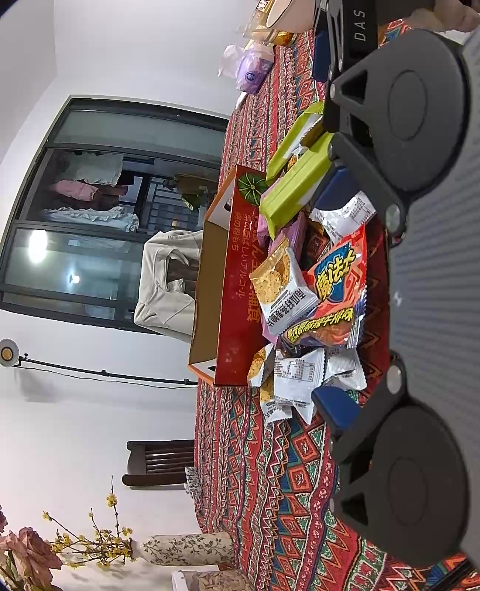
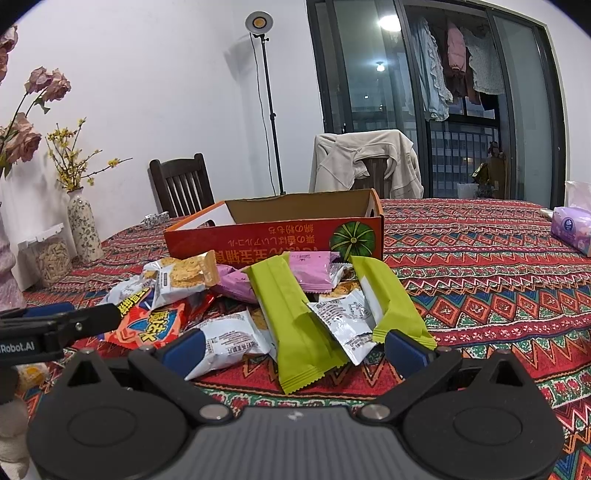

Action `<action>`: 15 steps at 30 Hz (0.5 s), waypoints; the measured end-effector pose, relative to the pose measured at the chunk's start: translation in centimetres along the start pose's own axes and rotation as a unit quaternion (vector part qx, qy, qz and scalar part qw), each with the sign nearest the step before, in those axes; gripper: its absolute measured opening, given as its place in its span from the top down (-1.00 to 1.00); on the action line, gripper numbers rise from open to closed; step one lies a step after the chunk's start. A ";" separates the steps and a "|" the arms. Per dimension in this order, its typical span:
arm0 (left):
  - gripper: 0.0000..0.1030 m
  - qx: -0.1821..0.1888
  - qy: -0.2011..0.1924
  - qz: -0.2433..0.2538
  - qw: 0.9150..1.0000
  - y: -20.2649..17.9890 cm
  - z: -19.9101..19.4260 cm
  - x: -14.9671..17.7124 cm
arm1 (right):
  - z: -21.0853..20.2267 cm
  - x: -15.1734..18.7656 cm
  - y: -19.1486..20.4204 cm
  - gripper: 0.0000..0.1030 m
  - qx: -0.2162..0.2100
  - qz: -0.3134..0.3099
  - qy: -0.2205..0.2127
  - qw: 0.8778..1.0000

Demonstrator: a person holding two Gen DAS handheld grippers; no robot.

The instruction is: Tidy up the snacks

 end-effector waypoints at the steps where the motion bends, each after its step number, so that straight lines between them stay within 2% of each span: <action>1: -1.00 0.000 0.000 0.000 1.000 0.0 0.0 0.0 | 0.0 0.0 0.0 -1.00 0.000 0.000 0.000 1.000; 15: -1.00 -0.001 -0.002 -0.002 1.000 0.1 -0.1 -0.1 | -0.2 0.0 0.2 -1.00 -0.001 -0.004 -0.001 1.000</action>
Point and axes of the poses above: each gripper's, at about its wrist camera, not at the fingertips, and z roughly the way its jaws point, y to its left, x to its underside, the point moved 1 cm from there along z, roughly the way its jaws point, and after that the axes turned 4 degrees about y, right-handed, at the moved point
